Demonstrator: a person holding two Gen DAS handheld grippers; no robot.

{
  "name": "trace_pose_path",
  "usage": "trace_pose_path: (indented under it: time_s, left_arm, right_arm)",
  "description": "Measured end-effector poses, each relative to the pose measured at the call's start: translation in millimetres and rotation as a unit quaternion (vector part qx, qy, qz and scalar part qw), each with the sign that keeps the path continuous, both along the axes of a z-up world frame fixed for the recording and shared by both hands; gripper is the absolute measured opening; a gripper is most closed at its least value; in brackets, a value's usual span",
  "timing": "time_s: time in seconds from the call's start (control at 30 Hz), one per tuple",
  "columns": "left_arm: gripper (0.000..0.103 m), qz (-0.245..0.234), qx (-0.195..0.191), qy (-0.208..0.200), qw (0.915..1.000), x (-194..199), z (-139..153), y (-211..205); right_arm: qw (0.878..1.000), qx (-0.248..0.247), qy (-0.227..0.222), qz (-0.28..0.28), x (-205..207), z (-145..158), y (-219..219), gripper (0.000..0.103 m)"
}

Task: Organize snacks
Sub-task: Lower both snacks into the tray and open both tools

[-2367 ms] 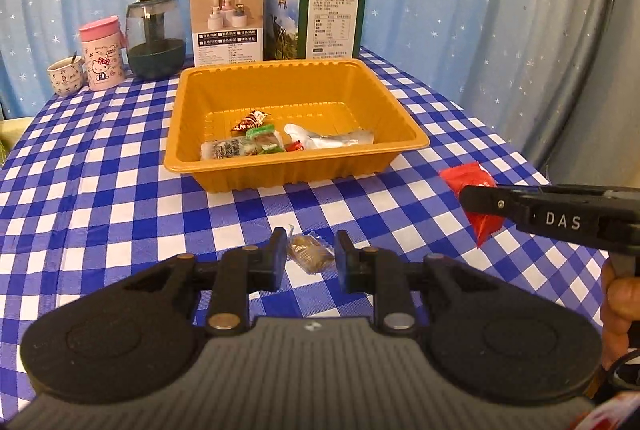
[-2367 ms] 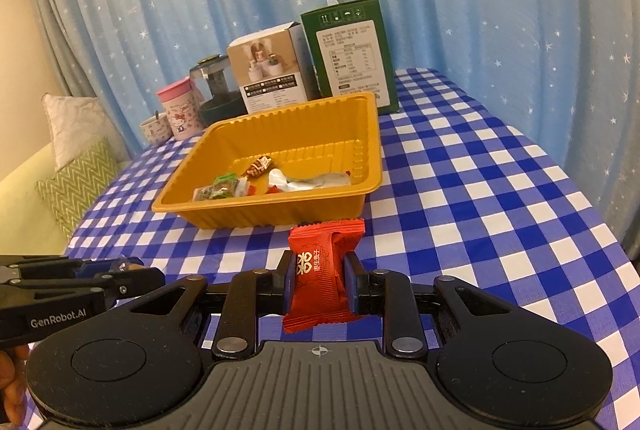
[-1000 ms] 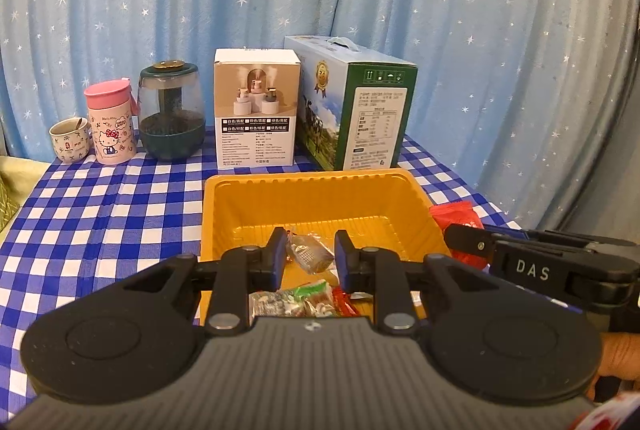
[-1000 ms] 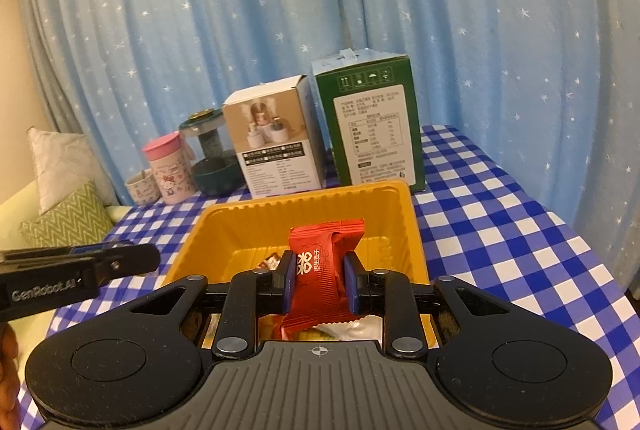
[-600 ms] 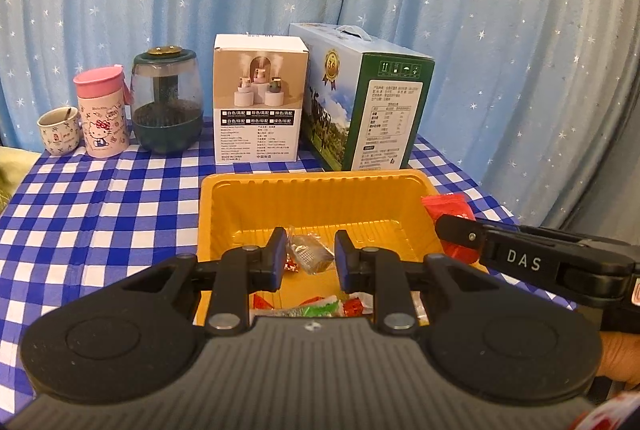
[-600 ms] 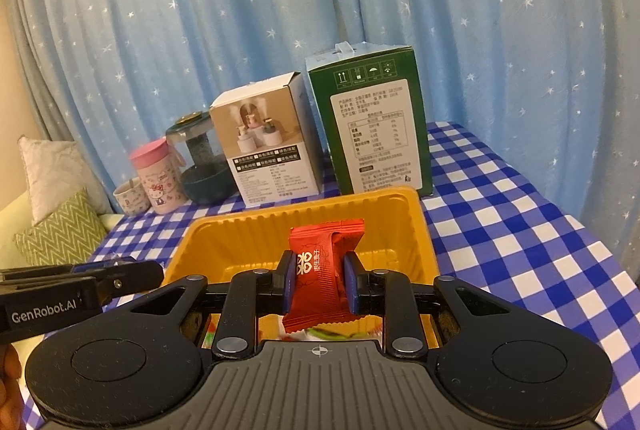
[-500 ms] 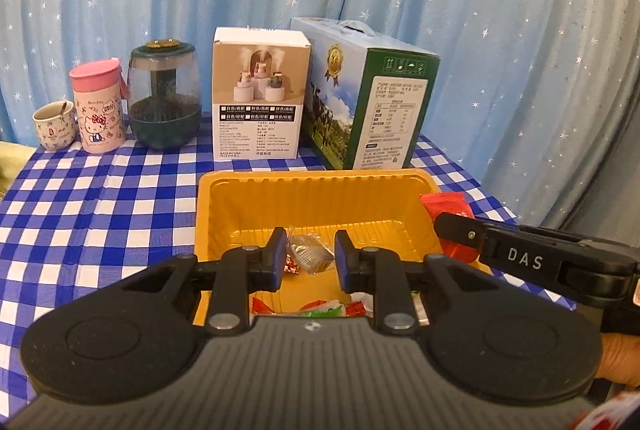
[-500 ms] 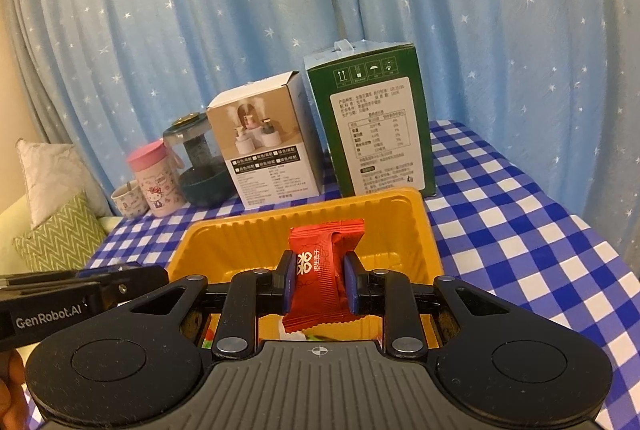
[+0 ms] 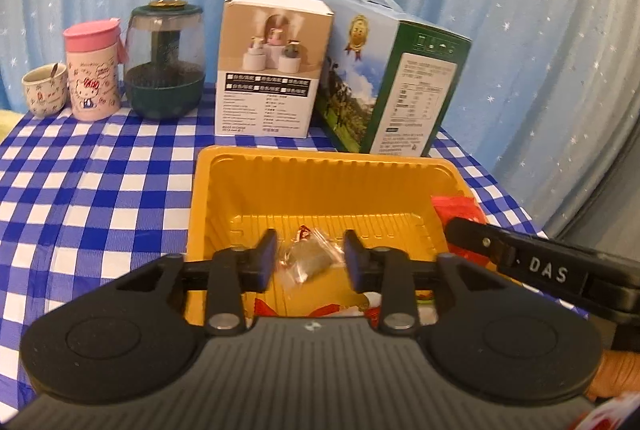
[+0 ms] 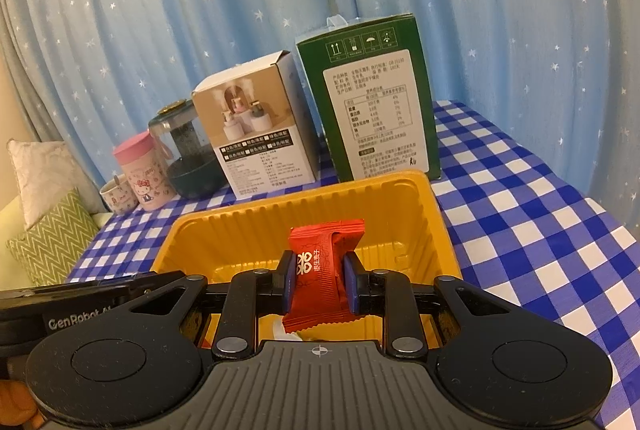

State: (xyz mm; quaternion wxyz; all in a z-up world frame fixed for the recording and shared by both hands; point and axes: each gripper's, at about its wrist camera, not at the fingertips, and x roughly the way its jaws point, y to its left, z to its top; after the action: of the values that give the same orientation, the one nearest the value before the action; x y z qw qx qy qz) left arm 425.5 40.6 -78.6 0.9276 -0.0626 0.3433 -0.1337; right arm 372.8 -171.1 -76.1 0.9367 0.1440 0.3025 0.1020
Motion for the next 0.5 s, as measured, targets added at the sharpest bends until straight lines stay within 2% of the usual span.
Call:
trace_pose_path:
  time_s: [0.43, 0.47, 0.5]
  left_arm:
    - [0.036, 0.004, -0.015, 0.006, 0.9999, -1.9, 0.3, 10.6]
    - [0.038, 0.004, -0.015, 0.007, 0.9999, -1.7, 0.0, 10.2]
    - [0.045, 0.004, -0.014, 0.007, 0.9999, -1.5, -0.4, 9.6]
  right_arm:
    - [1.000, 0.006, 0.004, -0.001, 1.0, -0.4, 2.9, 0.026]
    - [1.000, 0.005, 0.004, 0.000, 1.1, -0.3, 2.9, 0.026]
    - [1.000, 0.005, 0.004, 0.000, 1.1, -0.2, 3.4, 0.026]
